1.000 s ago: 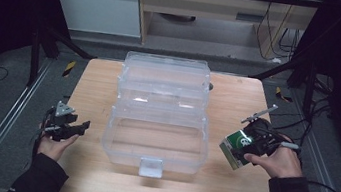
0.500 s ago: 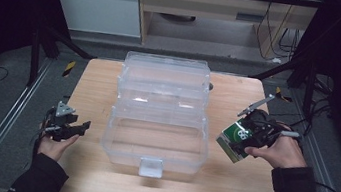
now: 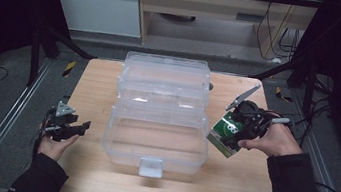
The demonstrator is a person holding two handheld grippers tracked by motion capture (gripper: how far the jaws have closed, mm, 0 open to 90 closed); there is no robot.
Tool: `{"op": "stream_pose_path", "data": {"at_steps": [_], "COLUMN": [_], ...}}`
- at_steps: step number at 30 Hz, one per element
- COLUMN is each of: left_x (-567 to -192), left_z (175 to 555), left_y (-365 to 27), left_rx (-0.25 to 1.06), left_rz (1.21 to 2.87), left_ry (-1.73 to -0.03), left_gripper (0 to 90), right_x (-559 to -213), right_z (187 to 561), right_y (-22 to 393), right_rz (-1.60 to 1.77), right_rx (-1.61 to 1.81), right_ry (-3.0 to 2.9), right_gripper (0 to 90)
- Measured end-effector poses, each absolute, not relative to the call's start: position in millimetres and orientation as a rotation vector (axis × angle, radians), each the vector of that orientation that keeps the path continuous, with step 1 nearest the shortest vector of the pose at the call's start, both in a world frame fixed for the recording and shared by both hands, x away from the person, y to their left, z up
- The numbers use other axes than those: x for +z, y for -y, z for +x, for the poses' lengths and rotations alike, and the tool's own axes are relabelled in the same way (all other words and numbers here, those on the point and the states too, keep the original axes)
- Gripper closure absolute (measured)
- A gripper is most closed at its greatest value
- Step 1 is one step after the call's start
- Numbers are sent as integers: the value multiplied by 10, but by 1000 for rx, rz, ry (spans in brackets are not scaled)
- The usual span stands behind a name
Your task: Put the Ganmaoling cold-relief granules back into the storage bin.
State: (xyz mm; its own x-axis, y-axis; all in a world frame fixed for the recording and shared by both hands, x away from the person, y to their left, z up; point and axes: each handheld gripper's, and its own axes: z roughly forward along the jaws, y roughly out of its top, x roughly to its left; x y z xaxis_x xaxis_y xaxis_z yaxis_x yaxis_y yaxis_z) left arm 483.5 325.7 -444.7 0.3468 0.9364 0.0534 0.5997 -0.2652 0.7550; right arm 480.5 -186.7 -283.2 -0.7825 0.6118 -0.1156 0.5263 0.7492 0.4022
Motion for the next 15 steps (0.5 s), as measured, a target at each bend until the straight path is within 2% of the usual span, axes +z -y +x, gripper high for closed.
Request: {"op": "stream_pose_path", "data": {"at_steps": [15], "left_x": [-4451], "left_z": [4840], "left_y": [-3261], "left_rx": [675], "left_rz": [1974], "left_ry": [-1337], "left_gripper": [425], "right_x": [-2680], "right_z": [4964], "right_y": [1560], "right_rz": [669], "right_rx": [557], "right_ry": [-2814], "right_gripper": [176]}}
